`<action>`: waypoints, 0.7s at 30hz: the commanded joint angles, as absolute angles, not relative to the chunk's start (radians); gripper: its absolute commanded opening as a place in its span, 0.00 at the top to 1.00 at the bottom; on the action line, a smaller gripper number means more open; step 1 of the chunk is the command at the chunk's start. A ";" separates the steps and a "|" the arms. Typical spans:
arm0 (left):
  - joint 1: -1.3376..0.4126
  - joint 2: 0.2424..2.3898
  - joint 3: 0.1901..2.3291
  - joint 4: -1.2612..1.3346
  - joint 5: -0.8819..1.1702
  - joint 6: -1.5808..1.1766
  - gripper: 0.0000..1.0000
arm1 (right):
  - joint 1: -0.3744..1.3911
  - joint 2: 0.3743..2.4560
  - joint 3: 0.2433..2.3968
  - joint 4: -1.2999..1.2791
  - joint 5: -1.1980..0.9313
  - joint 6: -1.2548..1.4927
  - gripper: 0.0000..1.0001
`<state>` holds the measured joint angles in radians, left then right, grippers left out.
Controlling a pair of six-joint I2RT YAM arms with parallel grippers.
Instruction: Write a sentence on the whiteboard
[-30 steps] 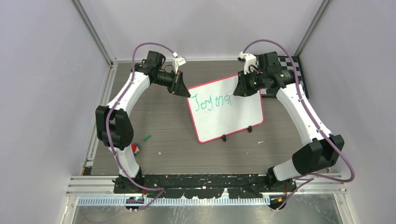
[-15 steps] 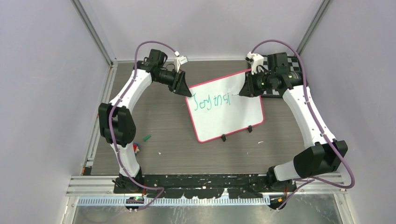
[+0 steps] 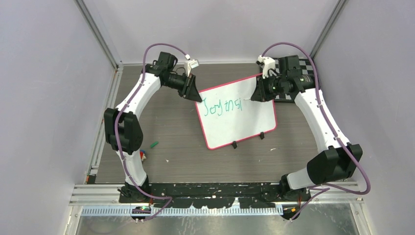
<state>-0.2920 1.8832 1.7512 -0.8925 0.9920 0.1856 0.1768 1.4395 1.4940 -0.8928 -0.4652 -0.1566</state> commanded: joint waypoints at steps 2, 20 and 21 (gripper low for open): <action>-0.299 1.880 1.765 -0.882 0.997 0.198 0.78 | 0.195 1.465 1.485 -0.854 -0.437 -0.173 1.00; -0.302 1.888 1.766 -0.884 0.986 0.210 1.00 | 0.202 1.498 1.469 -0.815 -0.375 -0.182 1.00; -0.302 1.888 1.765 -0.885 0.986 0.211 1.00 | 0.202 1.497 1.463 -0.814 -0.373 -0.182 1.00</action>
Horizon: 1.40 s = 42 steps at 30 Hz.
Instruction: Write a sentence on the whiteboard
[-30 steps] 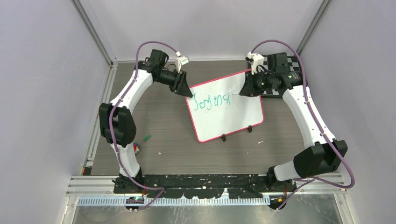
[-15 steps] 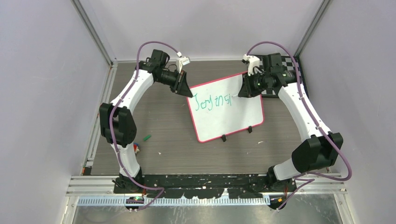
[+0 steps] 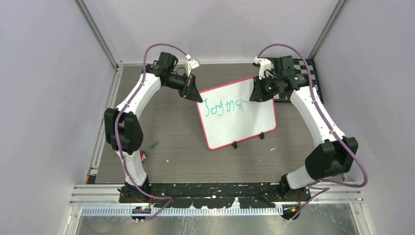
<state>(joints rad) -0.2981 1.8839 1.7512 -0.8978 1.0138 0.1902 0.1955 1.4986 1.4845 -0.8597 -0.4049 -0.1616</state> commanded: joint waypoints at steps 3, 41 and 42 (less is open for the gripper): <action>-0.302 1.888 1.763 -0.884 0.986 0.212 1.00 | 0.201 1.491 1.439 -0.811 -0.373 -0.183 1.00; -0.307 1.866 1.741 -0.882 0.968 0.227 1.00 | 0.189 1.490 1.480 -0.797 -0.319 -0.192 1.00; -0.307 1.865 1.741 -0.882 0.968 0.227 1.00 | 0.190 1.489 1.475 -0.797 -0.320 -0.192 1.00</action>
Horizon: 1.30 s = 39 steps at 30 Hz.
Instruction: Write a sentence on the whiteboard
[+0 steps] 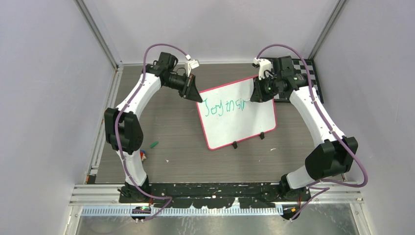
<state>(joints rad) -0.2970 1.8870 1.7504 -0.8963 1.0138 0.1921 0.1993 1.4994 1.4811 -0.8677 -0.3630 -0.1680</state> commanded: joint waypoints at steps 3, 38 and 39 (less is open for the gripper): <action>-0.307 1.867 1.741 -0.881 0.967 0.228 1.00 | 0.191 1.488 1.454 -0.796 -0.325 -0.190 1.00; -0.307 1.864 1.732 -0.875 0.966 0.229 1.00 | 0.170 1.488 1.465 -0.812 -0.309 -0.202 1.00; -0.307 1.863 1.731 -0.875 0.966 0.229 1.00 | 0.170 1.485 1.459 -0.813 -0.312 -0.203 1.00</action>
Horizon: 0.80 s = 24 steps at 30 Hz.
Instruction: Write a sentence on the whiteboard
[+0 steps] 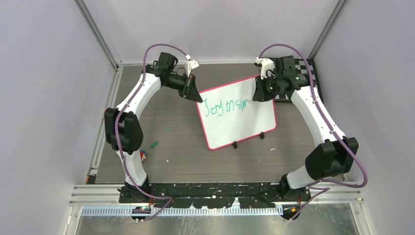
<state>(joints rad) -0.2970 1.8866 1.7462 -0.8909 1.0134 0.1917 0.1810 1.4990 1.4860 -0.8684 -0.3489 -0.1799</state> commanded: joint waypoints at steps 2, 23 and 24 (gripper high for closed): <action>-0.307 1.864 1.730 -0.874 0.968 0.229 1.00 | 0.171 1.482 1.450 -0.817 -0.318 -0.205 1.00; -0.308 1.864 1.733 -0.874 0.970 0.229 1.00 | 0.169 1.472 1.552 -0.865 -0.351 -0.206 1.00; -0.308 1.864 1.733 -0.874 0.970 0.231 1.00 | 0.171 1.478 1.554 -0.865 -0.353 -0.206 1.00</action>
